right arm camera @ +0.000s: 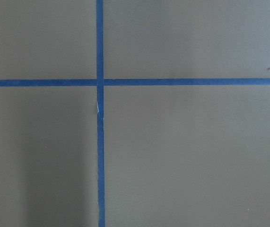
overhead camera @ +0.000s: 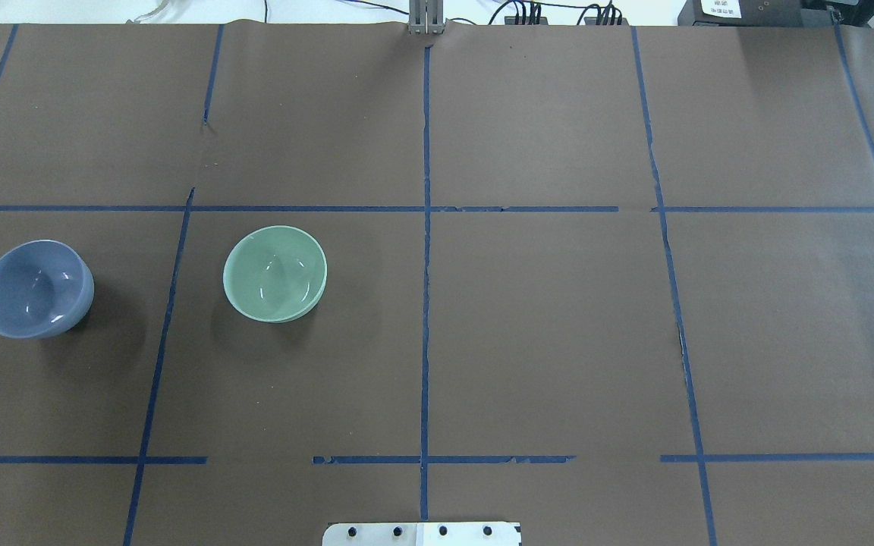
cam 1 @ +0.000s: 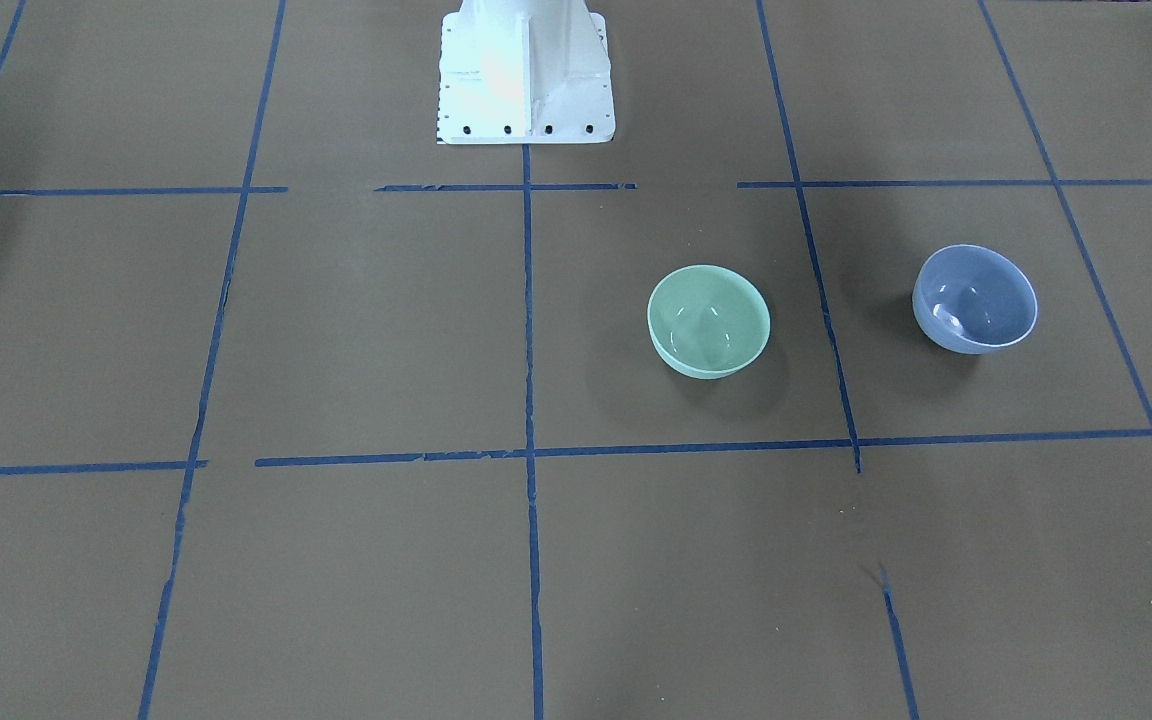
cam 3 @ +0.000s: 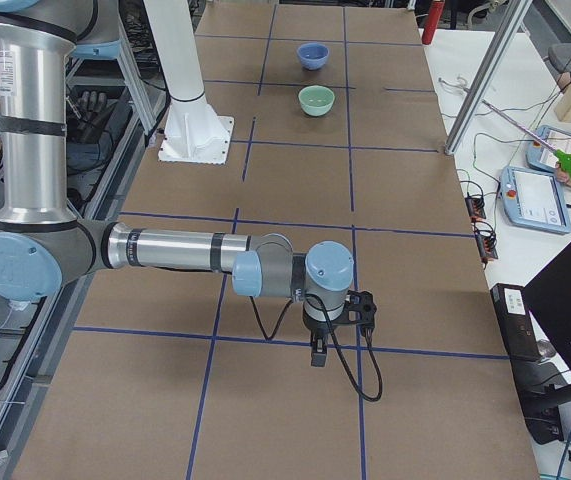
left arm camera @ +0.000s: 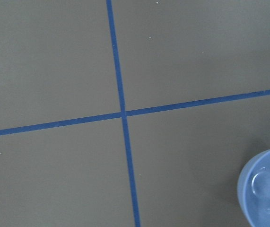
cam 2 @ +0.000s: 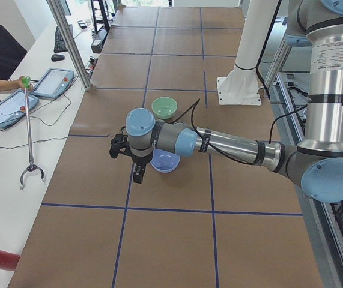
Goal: Stack blue bowl on green bowl
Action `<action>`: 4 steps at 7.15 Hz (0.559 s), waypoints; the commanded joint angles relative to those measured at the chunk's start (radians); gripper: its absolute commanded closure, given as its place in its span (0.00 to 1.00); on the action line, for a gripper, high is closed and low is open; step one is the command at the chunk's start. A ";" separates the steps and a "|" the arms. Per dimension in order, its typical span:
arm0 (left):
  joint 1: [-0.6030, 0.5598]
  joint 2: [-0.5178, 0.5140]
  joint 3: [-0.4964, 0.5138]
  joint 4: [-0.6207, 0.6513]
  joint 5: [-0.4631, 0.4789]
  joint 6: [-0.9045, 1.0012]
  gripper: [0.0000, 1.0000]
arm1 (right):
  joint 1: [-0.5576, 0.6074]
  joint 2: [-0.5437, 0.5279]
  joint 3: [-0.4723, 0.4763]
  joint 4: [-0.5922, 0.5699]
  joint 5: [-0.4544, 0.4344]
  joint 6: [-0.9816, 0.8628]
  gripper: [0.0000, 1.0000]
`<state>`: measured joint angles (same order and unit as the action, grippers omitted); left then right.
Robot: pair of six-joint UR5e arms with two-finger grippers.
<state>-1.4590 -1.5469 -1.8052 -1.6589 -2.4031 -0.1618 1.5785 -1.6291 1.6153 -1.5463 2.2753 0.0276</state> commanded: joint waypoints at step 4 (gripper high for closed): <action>0.357 0.090 0.067 -0.483 0.176 -0.592 0.00 | 0.000 0.000 0.000 0.000 0.000 0.000 0.00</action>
<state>-1.1784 -1.4841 -1.7946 -1.9701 -2.2729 -0.6230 1.5785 -1.6291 1.6153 -1.5470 2.2753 0.0276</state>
